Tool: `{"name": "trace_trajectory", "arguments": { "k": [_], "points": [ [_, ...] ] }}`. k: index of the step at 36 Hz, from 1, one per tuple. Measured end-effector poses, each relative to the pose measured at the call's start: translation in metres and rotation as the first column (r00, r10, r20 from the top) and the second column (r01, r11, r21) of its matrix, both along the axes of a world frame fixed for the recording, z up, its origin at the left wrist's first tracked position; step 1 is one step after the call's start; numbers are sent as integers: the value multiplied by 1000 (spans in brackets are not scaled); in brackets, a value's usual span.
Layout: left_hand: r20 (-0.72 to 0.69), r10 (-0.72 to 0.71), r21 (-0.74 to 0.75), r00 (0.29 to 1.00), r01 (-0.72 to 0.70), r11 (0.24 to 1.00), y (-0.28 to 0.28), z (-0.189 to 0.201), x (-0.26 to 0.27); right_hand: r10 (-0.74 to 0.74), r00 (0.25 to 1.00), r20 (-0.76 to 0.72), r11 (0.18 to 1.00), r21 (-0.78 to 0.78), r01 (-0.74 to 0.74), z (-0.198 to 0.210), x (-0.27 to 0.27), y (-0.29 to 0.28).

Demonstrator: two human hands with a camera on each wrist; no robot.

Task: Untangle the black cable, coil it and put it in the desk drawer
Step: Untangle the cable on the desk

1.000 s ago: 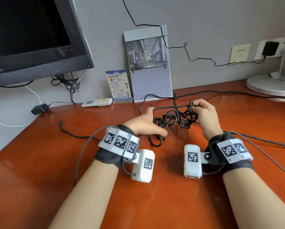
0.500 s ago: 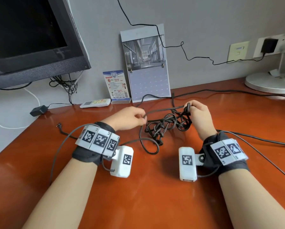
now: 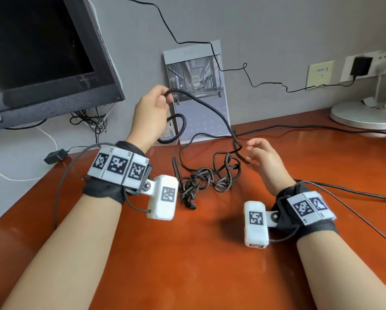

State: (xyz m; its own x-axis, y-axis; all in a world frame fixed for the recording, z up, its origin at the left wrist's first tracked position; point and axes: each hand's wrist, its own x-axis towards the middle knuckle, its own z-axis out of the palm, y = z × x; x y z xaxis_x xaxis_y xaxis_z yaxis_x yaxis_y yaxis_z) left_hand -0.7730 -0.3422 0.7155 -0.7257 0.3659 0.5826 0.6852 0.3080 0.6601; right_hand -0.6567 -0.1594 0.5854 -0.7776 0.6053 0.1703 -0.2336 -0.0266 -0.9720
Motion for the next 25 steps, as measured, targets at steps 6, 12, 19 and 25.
{"name": "trace_trajectory", "arguments": {
  "k": [6,12,19,25],
  "points": [
    [-4,-69,11,998,69,998,11,18,7,-30,981,194,973,229,-16,-3,-5,3],
    [94,-123,129,988,110,986,20,28,4,-3,988,155,941,334,-49,-3,-6,-4],
    [85,98,23,992,-100,995,5,18,-23,-252,966,-48,923,286,255,-3,-7,9],
    [65,230,-259,971,-206,943,-24,-12,-45,-383,910,-156,775,482,409,5,-2,6]
  ]
}}
